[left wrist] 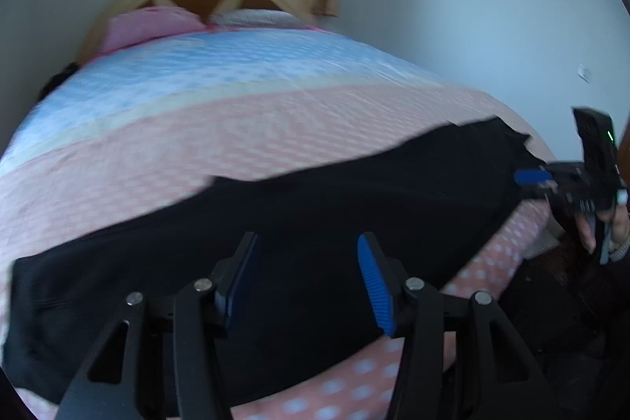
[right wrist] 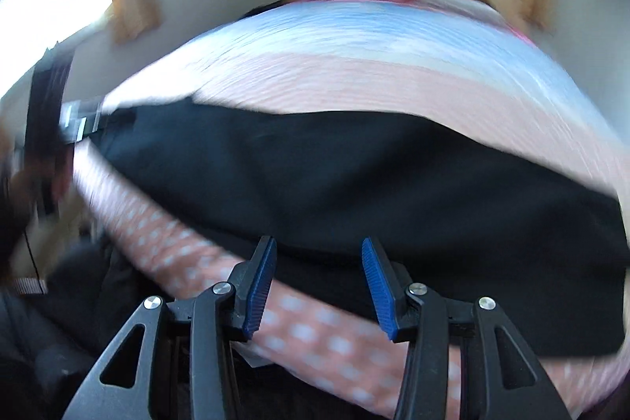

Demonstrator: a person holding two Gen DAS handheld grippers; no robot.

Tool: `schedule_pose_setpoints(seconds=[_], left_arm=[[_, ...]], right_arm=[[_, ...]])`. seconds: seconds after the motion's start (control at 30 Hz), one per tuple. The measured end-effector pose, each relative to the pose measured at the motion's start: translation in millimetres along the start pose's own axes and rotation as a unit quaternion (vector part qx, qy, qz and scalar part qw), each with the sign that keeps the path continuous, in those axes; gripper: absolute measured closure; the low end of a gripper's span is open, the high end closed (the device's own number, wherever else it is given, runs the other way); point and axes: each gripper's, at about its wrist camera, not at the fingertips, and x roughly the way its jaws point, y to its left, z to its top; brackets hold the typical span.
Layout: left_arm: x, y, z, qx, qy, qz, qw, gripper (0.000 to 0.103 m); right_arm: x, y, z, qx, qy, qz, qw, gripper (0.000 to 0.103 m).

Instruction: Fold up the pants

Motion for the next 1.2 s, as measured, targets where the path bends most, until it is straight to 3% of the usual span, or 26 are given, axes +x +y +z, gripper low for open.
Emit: schedule_pose_setpoints(seconds=[0.07, 0.13, 0.2, 0.5, 0.57, 0.6, 0.67, 0.73, 0.87, 1.07, 1.13, 1.2], left_arm=[[16.6, -21.1, 1.3, 0.014, 0.011, -0.021, 0.9996, 0.050], [32.9, -31.8, 2.1, 0.019, 0.022, -0.033, 0.9990, 0.050], [39.5, -37.1, -1.6, 0.014, 0.031, -0.036, 0.9988, 0.050], [42.6, -26.6, -5.5, -0.020, 0.020, -0.048, 0.9984, 0.051], [46.1, -24.8, -6.1, -0.028, 0.013, -0.054, 0.9980, 0.051], [45.4, -22.6, -6.5, -0.034, 0.011, -0.060, 0.9976, 0.051], [46.6, -21.5, -5.5, -0.039, 0.011, -0.067, 0.9969, 0.051], [46.7, -19.3, -4.7, -0.044, 0.011, -0.072, 0.9964, 0.051], [47.0, -18.3, -3.3, -0.046, 0.011, -0.076, 0.9960, 0.051], [46.4, -14.8, -3.4, -0.050, 0.011, -0.084, 0.9952, 0.051], [46.5, -14.0, -3.4, -0.052, 0.011, -0.088, 0.9947, 0.051], [46.3, -13.0, -3.3, -0.053, 0.011, -0.092, 0.9943, 0.051]], right_arm=[[-8.7, -38.7, -8.0, 0.093, -0.005, 0.008, 0.996, 0.056], [-12.7, -75.3, -20.3, 0.186, -0.008, 0.024, 0.982, 0.056], [-13.3, -94.1, -28.3, 0.234, -0.013, 0.034, 0.972, 0.056], [6.7, -109.9, -29.1, 0.322, -0.044, 0.063, 0.943, 0.056], [12.7, -115.8, -26.2, 0.335, -0.050, 0.065, 0.939, 0.065], [13.6, -117.6, -25.9, 0.338, -0.051, 0.063, 0.938, 0.070], [17.7, -119.9, -26.9, 0.345, -0.049, 0.062, 0.935, 0.090], [18.2, -122.8, -29.6, 0.348, -0.048, 0.071, 0.934, 0.096], [4.0, -117.4, -29.7, 0.337, -0.061, 0.066, 0.937, 0.098], [-42.7, -88.8, -23.5, 0.288, -0.094, 0.039, 0.952, 0.099], [-43.8, -84.3, -26.2, 0.276, -0.084, 0.018, 0.957, 0.099], [-33.1, -90.1, -34.8, 0.289, -0.067, 0.016, 0.955, 0.099]])
